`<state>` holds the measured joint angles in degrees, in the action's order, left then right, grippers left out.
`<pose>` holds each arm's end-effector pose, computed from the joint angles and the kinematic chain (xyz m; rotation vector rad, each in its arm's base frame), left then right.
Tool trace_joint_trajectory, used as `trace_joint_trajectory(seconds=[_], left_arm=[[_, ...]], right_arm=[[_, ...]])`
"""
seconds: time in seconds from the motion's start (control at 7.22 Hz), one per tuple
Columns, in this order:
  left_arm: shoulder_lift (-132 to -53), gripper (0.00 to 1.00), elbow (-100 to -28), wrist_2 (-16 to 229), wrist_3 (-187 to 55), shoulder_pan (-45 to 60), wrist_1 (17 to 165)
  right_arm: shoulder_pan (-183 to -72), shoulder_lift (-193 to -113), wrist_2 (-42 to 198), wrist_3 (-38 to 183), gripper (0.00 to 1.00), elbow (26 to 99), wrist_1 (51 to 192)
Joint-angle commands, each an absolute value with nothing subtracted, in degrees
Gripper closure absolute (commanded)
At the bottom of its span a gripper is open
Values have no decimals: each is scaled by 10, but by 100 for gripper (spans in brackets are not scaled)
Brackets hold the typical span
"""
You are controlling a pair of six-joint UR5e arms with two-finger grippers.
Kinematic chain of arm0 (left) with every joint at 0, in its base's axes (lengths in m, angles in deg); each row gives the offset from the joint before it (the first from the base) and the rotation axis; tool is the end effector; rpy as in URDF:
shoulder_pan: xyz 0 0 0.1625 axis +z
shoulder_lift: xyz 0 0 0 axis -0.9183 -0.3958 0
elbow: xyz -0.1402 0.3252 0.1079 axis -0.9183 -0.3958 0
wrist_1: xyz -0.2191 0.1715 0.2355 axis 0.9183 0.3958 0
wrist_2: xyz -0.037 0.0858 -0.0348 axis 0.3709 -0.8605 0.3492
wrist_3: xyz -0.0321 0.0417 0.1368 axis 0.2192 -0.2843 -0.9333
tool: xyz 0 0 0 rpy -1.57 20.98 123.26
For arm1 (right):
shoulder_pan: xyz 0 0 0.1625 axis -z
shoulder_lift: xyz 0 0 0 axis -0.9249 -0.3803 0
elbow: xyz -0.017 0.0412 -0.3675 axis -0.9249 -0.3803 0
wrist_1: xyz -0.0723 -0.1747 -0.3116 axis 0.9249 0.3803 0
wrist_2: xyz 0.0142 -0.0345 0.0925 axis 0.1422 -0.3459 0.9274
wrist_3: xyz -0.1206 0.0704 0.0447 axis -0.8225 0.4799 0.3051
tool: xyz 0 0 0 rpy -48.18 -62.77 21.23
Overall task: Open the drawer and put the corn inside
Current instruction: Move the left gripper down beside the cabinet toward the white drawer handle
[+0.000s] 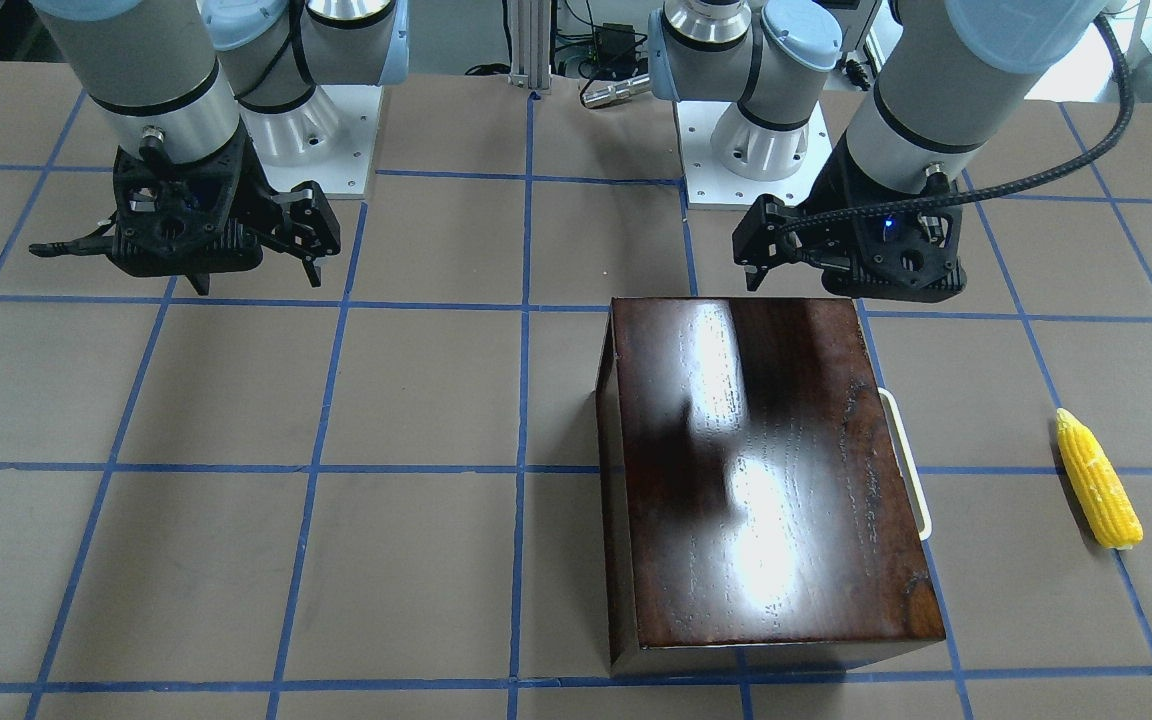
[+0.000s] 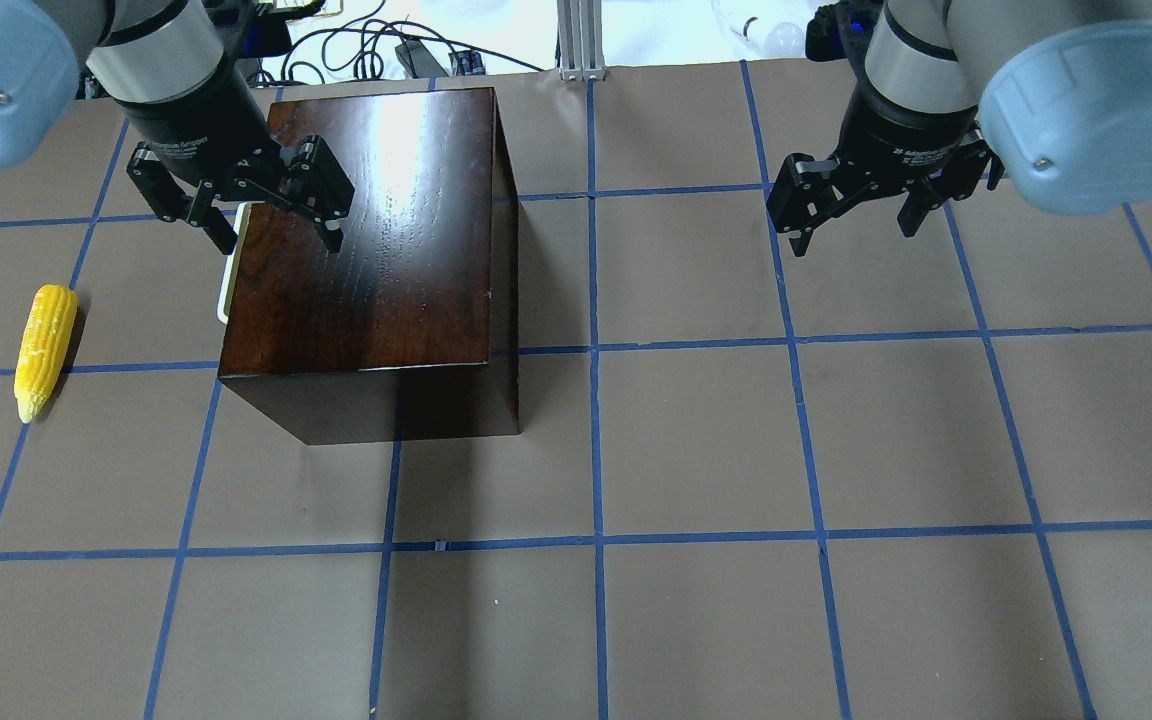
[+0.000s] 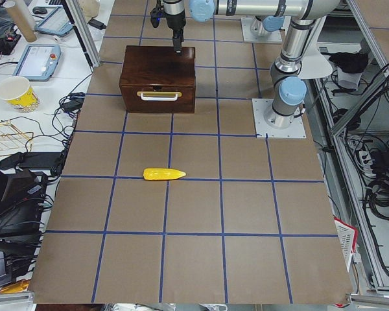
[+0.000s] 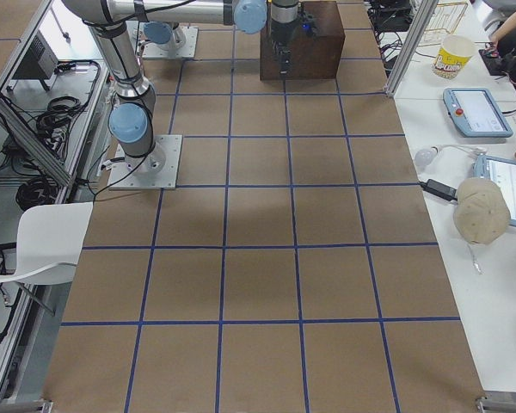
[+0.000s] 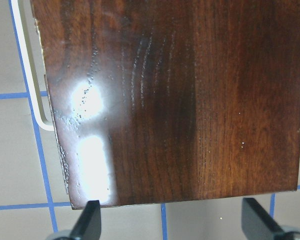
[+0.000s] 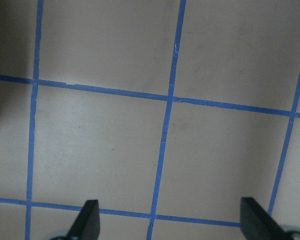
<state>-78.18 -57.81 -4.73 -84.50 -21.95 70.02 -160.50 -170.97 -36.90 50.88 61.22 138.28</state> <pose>-0.1233 -0.4604 0.3759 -0.0663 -3.1266 -0.1515 0.1516 -0.4449 0.3650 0.2136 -3.1068 -0.0011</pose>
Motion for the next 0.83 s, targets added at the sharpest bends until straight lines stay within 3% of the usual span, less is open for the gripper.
trace_joint_trajectory(seconds=[0.0, 0.69], left_arm=[[-787, 0, -572, -42, -846, -196, 699], [-797, 0, -548, -39, -909, -59, 699]], right_arm=[[-1605, -1710, -369, 509, 0, 612, 1383], [-1604, -1710, -369, 509, 0, 612, 1383]])
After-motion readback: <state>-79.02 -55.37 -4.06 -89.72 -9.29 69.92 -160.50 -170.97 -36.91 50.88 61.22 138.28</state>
